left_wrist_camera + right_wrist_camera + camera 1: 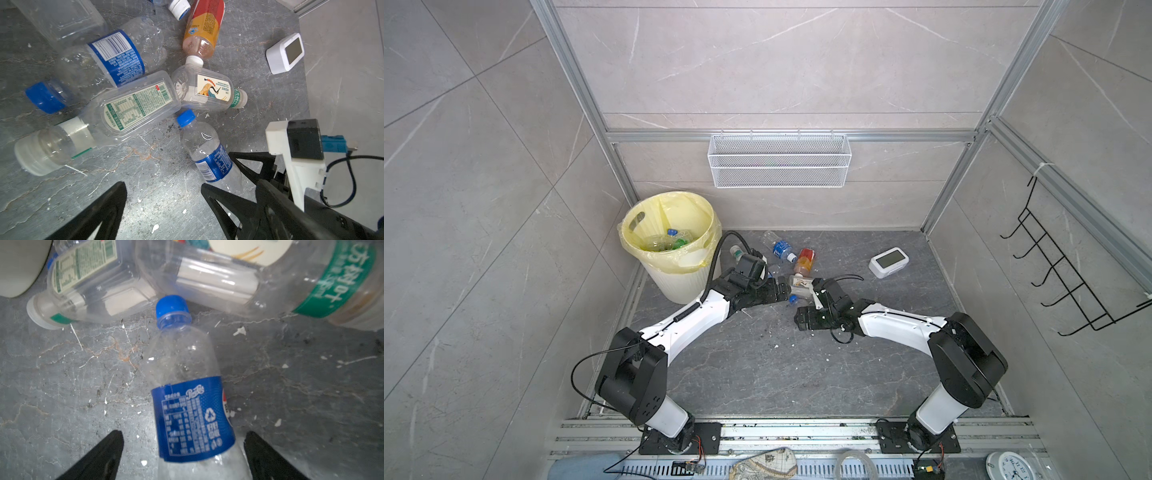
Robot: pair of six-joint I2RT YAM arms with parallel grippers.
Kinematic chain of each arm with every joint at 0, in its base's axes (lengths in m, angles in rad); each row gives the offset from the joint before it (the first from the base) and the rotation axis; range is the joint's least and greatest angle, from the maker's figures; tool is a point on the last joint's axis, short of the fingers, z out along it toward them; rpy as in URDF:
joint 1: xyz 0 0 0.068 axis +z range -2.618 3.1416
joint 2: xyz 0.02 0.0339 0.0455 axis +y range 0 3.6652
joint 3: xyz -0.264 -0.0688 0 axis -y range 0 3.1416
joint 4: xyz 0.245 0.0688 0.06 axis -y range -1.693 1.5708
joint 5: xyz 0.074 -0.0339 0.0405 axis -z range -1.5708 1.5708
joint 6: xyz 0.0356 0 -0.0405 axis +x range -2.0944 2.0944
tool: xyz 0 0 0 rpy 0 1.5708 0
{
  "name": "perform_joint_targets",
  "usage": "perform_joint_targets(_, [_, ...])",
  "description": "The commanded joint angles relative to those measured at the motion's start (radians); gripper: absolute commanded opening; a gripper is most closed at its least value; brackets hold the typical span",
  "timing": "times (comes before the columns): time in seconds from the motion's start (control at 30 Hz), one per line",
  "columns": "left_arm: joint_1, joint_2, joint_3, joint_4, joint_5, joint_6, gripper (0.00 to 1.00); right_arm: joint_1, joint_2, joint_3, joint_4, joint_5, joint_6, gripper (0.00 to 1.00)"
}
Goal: Throw the plastic bottles in the bin
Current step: 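Lower the right gripper onto the clear blue-labeled bottle and close on it, then lift the blue-labeled bottle with the right gripper while the left gripper grasps its cap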
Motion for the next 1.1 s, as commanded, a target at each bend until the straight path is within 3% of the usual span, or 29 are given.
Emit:
perform_joint_targets(0.0, [-0.006,-0.038,0.046,-0.018,-0.054,0.028,1.00,0.016,-0.010,-0.021,-0.011,0.031,-0.020,0.93])
perform_joint_targets(0.63, [-0.005,-0.057,0.061,-0.070,-0.158,0.038,1.00,0.064,0.005,-0.063,0.001,0.065,-0.012,0.71])
perform_joint_targets(0.9, [-0.006,-0.036,0.081,-0.075,-0.094,0.046,1.00,0.082,-0.009,-0.047,-0.008,0.074,-0.013,0.57])
perform_joint_targets(1.07, [0.000,-0.044,0.059,-0.041,-0.036,0.037,1.00,0.094,-0.054,-0.027,-0.022,0.067,-0.017,0.54])
